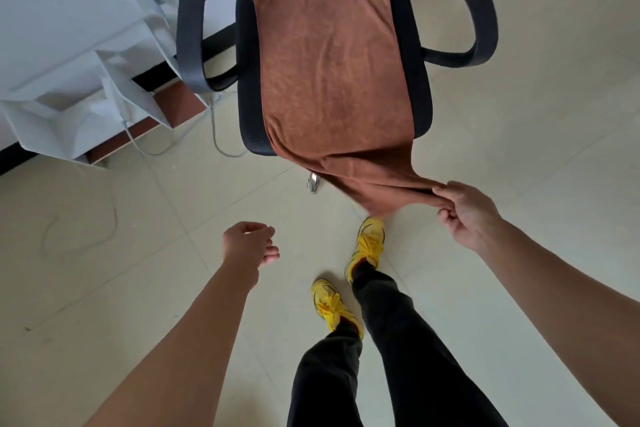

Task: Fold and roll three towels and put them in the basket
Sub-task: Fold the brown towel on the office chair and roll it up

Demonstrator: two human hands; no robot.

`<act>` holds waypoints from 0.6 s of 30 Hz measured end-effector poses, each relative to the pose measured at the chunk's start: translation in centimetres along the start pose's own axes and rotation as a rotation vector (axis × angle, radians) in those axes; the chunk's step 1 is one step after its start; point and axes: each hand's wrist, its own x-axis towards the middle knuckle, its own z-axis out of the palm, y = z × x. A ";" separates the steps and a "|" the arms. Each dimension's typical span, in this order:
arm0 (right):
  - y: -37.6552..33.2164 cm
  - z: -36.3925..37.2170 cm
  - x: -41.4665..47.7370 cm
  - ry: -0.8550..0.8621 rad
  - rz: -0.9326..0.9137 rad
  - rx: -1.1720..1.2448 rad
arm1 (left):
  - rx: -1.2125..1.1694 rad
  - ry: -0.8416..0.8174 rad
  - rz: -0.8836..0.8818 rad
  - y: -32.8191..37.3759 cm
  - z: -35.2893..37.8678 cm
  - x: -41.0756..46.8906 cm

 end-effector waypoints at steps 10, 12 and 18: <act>-8.3 6.3 0.6 -0.308 0.056 0.142 | 0.129 -0.158 0.014 4.1 8.5 2.2; -10.4 7.8 1.3 -0.354 0.047 0.133 | 0.158 -0.167 0.022 5.0 10.2 2.6; -17.2 12.8 6.7 -0.420 -0.043 -0.044 | 0.173 -0.106 0.029 7.7 13.7 4.8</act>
